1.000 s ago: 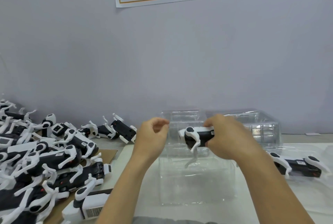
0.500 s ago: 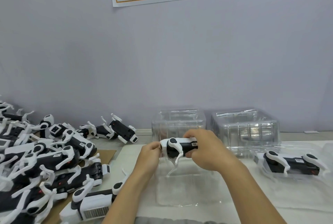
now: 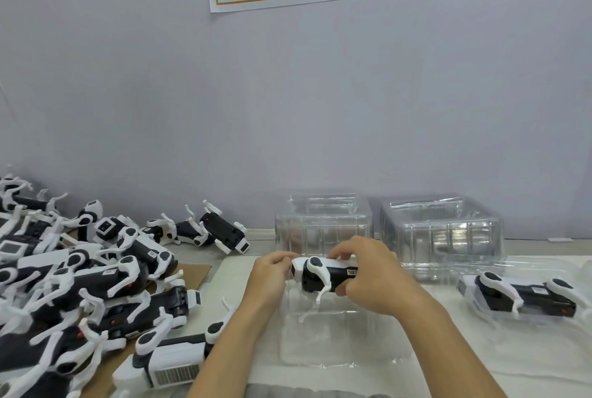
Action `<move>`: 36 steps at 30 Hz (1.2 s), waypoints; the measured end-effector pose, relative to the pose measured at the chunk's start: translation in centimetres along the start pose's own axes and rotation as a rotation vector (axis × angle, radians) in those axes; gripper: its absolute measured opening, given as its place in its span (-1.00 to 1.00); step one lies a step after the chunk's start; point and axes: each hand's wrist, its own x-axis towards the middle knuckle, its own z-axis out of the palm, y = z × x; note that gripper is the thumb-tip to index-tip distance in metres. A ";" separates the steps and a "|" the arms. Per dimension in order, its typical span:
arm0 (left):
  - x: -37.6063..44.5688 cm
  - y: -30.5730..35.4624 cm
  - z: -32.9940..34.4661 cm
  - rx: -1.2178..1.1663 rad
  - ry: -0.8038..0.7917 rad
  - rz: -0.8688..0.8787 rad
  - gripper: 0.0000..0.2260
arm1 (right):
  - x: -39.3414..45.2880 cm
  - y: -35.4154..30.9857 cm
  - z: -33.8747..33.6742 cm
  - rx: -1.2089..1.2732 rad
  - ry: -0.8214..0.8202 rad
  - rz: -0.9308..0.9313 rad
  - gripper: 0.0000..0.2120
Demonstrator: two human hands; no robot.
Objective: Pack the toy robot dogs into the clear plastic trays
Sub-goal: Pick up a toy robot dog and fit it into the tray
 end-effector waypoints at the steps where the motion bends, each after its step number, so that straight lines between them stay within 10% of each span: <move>1: 0.0 0.0 0.0 0.004 -0.004 0.001 -0.70 | 0.0 0.0 0.1 0.007 -0.011 -0.016 -0.61; 36: -0.2 -0.3 0.4 -0.155 -0.037 -0.106 -0.89 | -0.1 -1.2 2.0 -0.064 0.075 -0.047 -0.91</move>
